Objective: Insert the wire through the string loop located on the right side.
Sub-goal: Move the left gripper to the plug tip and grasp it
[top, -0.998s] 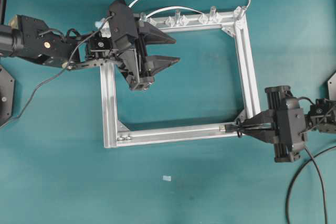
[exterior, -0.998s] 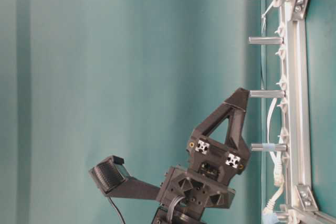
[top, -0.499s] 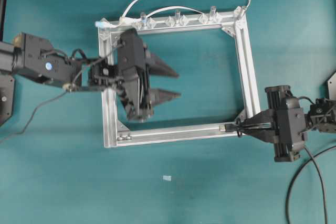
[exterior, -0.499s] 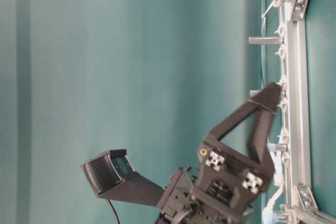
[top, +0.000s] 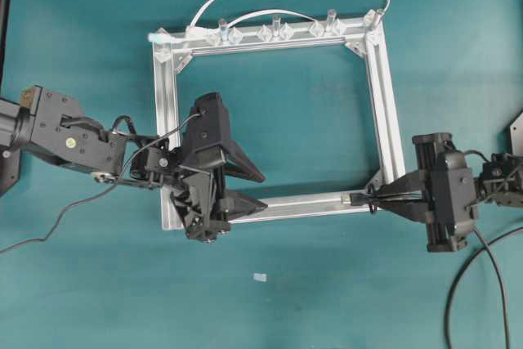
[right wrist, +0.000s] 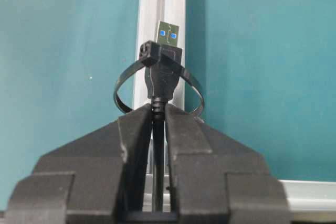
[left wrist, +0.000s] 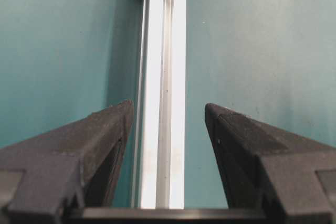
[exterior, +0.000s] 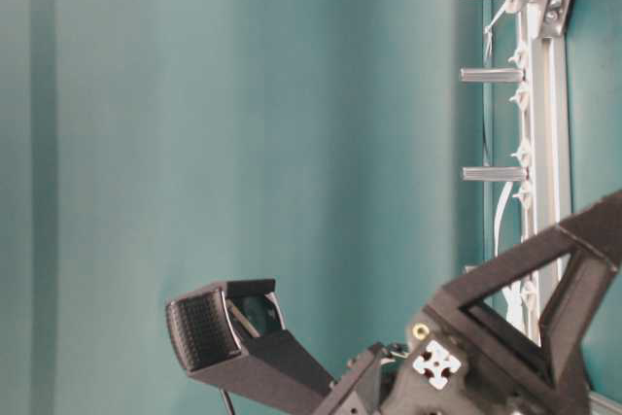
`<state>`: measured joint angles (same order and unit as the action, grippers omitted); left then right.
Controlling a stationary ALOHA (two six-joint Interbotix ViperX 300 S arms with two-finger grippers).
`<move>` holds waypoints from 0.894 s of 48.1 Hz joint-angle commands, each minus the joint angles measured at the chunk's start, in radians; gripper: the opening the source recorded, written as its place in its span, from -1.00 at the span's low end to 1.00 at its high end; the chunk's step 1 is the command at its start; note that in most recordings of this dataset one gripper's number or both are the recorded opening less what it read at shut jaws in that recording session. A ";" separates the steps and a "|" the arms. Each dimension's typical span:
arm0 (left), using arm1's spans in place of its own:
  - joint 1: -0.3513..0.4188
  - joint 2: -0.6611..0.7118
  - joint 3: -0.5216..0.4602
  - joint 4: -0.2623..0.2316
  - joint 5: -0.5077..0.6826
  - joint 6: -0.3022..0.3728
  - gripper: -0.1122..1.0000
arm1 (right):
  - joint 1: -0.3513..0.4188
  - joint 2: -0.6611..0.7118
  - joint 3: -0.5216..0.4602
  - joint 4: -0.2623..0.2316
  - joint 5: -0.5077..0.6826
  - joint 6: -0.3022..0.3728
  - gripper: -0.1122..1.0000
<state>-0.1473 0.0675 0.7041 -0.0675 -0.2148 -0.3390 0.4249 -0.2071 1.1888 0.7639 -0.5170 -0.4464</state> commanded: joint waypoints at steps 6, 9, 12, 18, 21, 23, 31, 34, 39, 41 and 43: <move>-0.003 -0.023 -0.023 0.002 -0.003 -0.008 0.28 | -0.002 -0.008 -0.015 -0.003 -0.009 0.000 -0.60; -0.002 -0.020 -0.029 0.002 -0.003 -0.008 0.28 | -0.002 -0.006 -0.015 -0.003 -0.009 0.000 -0.60; -0.003 -0.008 -0.041 0.002 -0.006 -0.008 0.28 | -0.002 -0.008 -0.015 -0.003 -0.009 0.000 -0.60; -0.003 0.046 -0.097 0.002 -0.009 -0.006 0.28 | -0.002 -0.008 -0.015 -0.003 -0.009 0.000 -0.60; -0.003 0.084 -0.135 0.003 -0.009 -0.003 0.29 | -0.002 -0.008 -0.015 -0.003 -0.012 0.000 -0.60; -0.003 0.118 -0.172 0.005 -0.009 -0.002 0.29 | -0.002 -0.006 -0.015 -0.003 -0.015 0.000 -0.60; 0.000 0.232 -0.291 0.008 -0.011 0.003 0.34 | -0.002 -0.008 -0.015 -0.003 -0.018 0.000 -0.60; 0.003 0.272 -0.333 0.011 -0.011 0.012 0.35 | -0.002 -0.008 -0.014 -0.003 -0.018 0.000 -0.60; 0.012 0.330 -0.407 0.011 -0.009 0.037 0.37 | -0.002 -0.008 -0.012 -0.003 -0.018 0.000 -0.60; 0.017 0.344 -0.426 0.009 -0.009 0.046 0.38 | -0.003 -0.006 -0.012 -0.003 -0.018 0.000 -0.60; 0.020 0.356 -0.443 0.011 -0.009 0.051 0.39 | -0.002 -0.008 -0.012 -0.003 -0.018 0.000 -0.60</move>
<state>-0.1411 0.4249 0.3175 -0.0614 -0.2148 -0.3037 0.4249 -0.2071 1.1888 0.7639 -0.5246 -0.4464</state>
